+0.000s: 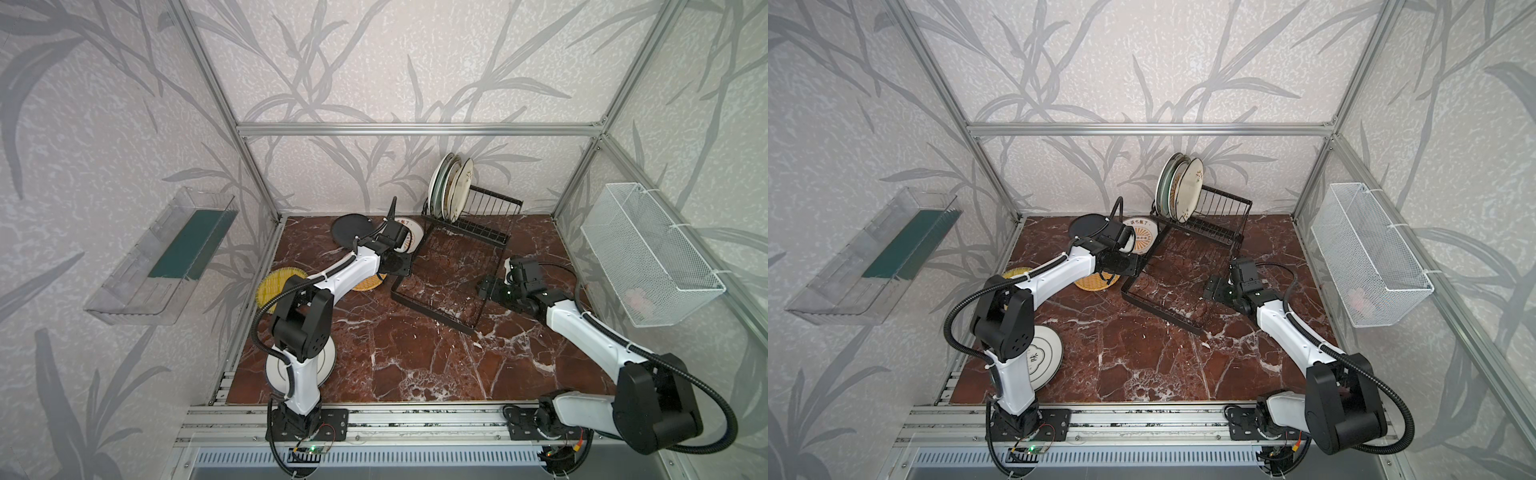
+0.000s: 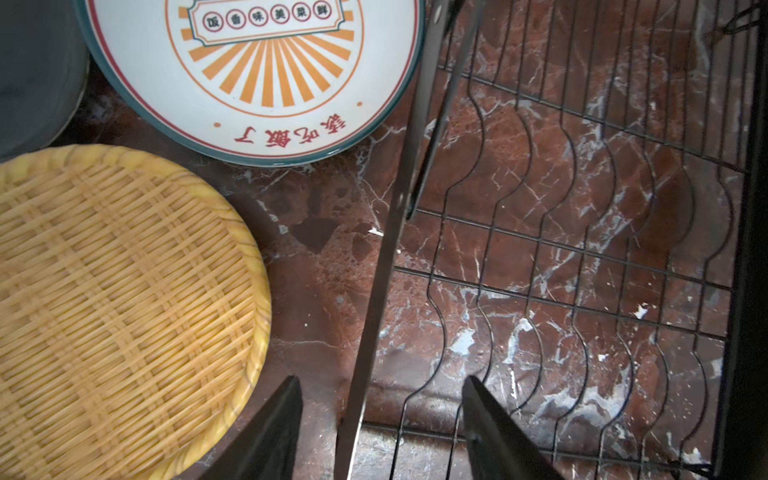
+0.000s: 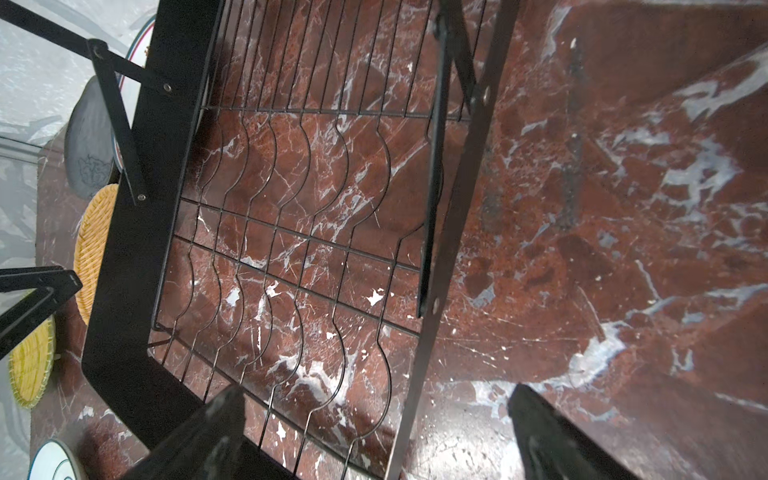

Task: Load the plates into the dish rack
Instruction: 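Grasp the black wire rack frame with both grippers, then pull the wire rack toward the robot with both grippers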

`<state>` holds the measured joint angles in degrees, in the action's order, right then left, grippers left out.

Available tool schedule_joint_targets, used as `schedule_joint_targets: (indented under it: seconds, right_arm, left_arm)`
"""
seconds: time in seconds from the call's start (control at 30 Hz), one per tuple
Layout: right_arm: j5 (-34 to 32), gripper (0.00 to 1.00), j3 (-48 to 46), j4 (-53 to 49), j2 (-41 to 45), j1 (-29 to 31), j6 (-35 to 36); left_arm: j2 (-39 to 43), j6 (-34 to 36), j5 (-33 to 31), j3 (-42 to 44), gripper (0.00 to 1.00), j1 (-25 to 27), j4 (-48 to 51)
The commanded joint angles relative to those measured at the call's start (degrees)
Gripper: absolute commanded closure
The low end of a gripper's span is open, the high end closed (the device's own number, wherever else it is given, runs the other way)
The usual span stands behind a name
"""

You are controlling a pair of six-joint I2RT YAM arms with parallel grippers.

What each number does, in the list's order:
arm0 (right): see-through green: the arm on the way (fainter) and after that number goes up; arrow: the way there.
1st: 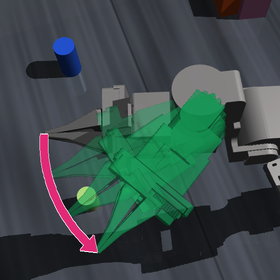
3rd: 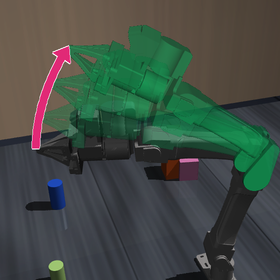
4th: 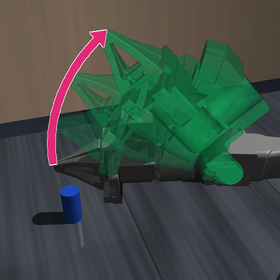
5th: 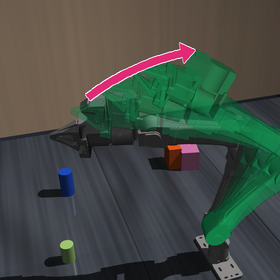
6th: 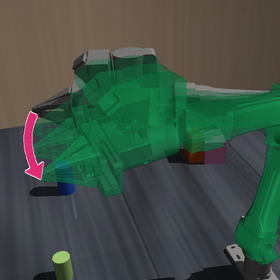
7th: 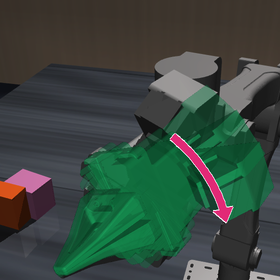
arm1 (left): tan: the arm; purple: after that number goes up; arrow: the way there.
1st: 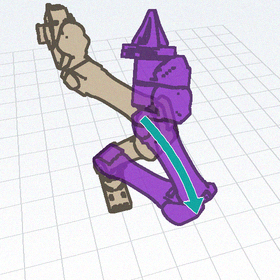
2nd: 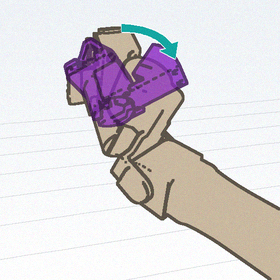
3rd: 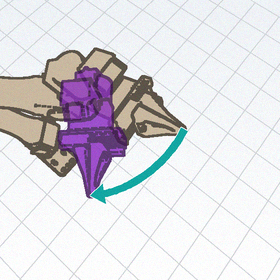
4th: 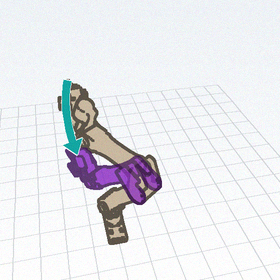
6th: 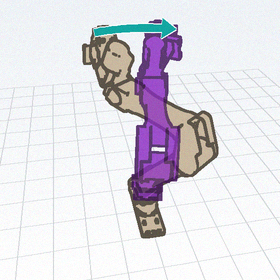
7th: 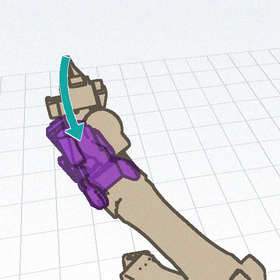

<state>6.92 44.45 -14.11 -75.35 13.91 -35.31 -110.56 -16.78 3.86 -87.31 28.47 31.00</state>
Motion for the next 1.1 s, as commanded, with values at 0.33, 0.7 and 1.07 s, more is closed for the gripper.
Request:
schedule_joint_targets:
  seconds: [0.33,0.7,1.07]
  right_arm:
    - [-1.82,0.03,0.82,5.96,-6.29,-1.47,1.47]
    - [-1.35,0.04,0.74,7.70,-7.77,-3.93,2.00]
    - [-0.55,0.04,0.36,7.27,-6.91,-5.74,2.09]
  left_arm:
    - [-1.68,1.05,2.42,0.58,0.77,2.08,0.55]
    - [1.02,-4.68,3.49,6.72,1.00,5.23,-2.33]
    - [8.13,-15.49,0.33,17.33,1.00,8.76,-8.39]
